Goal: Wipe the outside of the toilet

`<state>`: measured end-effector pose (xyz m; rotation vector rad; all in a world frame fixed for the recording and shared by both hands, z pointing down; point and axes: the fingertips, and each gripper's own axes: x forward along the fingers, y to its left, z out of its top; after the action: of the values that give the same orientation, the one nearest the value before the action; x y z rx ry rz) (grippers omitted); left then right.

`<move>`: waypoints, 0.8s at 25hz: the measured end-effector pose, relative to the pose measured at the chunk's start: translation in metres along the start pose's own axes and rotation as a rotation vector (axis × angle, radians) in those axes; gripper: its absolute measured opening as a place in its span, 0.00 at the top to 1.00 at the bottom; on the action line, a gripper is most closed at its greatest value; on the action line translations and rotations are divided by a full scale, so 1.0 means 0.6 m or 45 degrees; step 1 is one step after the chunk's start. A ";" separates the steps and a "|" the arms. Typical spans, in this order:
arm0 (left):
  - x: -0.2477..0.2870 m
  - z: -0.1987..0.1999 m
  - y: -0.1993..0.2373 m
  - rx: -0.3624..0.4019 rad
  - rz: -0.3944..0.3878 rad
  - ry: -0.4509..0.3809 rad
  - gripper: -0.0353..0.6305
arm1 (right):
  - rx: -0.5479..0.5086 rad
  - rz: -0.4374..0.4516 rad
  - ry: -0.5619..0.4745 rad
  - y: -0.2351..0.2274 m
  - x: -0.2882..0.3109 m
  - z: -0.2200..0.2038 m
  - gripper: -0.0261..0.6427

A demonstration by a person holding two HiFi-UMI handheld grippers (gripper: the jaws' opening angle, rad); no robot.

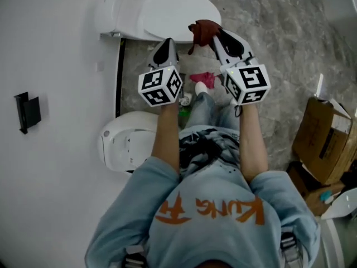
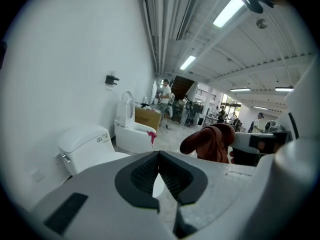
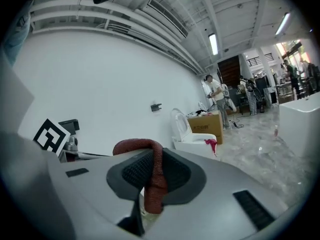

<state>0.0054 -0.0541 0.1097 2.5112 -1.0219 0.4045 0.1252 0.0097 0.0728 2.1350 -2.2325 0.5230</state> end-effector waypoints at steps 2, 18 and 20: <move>0.022 -0.019 -0.002 -0.034 0.024 0.017 0.96 | -0.028 0.016 0.062 -0.021 0.018 -0.017 0.88; 0.056 -0.261 0.074 -0.465 0.500 0.074 0.95 | -0.169 0.535 0.485 -0.016 0.145 -0.257 0.88; 0.066 -0.292 0.087 -0.488 0.518 0.082 0.96 | -0.180 0.555 0.521 -0.016 0.157 -0.295 0.88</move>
<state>-0.0243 -0.0306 0.2931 1.9409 -1.4352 0.3594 0.0887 -0.0387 0.2640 1.3226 -2.3902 0.7079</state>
